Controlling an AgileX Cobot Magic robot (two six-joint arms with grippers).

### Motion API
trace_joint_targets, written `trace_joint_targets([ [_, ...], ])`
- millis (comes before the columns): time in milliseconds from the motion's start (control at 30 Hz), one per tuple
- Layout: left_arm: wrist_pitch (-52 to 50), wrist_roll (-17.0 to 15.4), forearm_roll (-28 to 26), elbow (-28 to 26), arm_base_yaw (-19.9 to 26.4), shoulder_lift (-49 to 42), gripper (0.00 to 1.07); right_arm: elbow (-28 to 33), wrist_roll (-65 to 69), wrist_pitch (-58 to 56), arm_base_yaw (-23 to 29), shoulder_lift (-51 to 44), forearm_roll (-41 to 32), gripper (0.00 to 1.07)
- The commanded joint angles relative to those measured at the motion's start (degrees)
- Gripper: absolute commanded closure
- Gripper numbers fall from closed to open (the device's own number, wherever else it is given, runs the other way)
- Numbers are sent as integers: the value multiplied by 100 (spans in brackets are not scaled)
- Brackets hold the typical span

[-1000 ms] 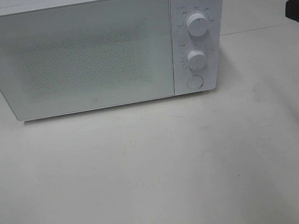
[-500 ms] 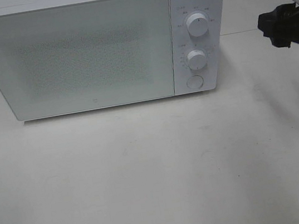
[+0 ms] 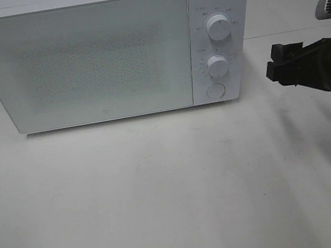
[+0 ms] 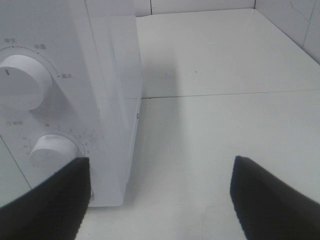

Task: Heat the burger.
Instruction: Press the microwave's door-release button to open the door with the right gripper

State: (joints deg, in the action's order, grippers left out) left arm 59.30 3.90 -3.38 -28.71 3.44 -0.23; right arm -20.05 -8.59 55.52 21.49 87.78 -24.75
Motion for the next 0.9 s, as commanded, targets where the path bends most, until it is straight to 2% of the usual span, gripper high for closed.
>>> trace_joint_targets([
  [33,-34,-29,-6,23,-46,-132,9,6,-206,344,453,149,-453,32],
  [67,-34,-29,-6,23,-46,-132,9,6,-206,344,453,149,-453,32],
  [100,-34,-29,-6,23,-46,-132,9,6,-206,470,710,252,-688,32],
  [233,-34,-29,-6,23,-46,-132,9,6,-212,665,1066,395,-1100,32],
  [267,-34,-29,-6,23,-46,-132,9,0,-269,779,1335,510,-1352,32],
  [567,-34,-29,-6,23,-46,-132,9,-11,-435,1129,2292,894,-2303,32],
  [767,-34,-29,-6,23,-46,-132,9,-11,-435,1255,2727,1031,-2676,32],
  [900,-34,-29,-6,23,-46,-132,9,-11,-378,1255,2807,1031,-2699,32],
])
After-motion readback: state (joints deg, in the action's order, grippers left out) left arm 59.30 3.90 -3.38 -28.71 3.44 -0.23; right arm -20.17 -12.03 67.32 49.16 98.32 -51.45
